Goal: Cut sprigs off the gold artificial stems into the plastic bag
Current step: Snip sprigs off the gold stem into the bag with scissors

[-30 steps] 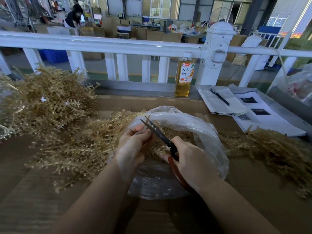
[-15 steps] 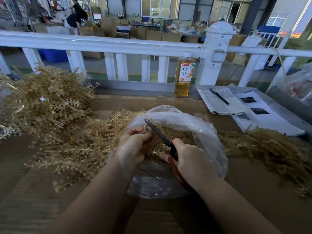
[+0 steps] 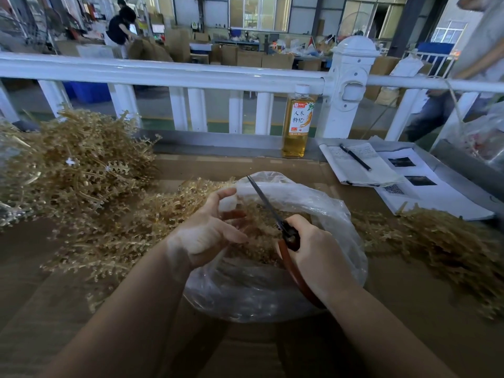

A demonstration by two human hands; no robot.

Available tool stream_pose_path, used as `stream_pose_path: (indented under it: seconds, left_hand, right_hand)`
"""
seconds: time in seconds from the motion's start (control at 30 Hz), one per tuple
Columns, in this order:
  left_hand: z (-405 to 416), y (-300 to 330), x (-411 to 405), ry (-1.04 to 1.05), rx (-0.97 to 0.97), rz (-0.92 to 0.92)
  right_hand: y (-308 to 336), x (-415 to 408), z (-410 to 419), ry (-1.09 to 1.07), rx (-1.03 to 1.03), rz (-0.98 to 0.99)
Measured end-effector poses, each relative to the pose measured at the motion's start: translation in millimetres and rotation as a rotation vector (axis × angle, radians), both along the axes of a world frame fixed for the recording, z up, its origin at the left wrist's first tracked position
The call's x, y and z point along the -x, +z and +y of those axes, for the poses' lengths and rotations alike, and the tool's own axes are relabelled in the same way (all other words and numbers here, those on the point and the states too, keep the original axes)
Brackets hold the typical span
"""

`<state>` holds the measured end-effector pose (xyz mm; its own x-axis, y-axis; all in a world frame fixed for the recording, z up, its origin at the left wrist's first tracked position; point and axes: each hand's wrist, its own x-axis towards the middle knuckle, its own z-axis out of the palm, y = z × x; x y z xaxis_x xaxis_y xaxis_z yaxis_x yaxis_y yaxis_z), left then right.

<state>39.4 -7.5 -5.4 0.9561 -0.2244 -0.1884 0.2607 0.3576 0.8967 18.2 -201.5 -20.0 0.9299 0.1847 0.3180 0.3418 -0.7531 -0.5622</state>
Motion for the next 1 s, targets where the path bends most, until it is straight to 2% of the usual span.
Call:
stream_pose_path:
  seconds: [0.13, 0.33, 0.47, 0.6, 1.0]
  left_hand:
    - [-4, -3, -2, 0.085, -0.073, -0.075]
    - [-14, -2, 6, 0.327, -0.161, -0.148]
    - [-19, -3, 6, 0.444, -0.021, -0.135]
    - [-20, -6, 4, 0.467, 0.123, -0.136]
    - [-20, -12, -1, 0.444, 0.256, -0.073]
  right_hand:
    - [-1, -3, 1, -0.011, -0.054, 0.002]
    - [-2, -4, 1, -0.028, -0.047, -0.012]
    - [-1, -2, 2, -0.023, -0.012, -0.018]
    - [1, 1, 3, -0.005, 0.022, -0.025]
    - [5, 2, 4, -0.002, -0.044, 0.013]
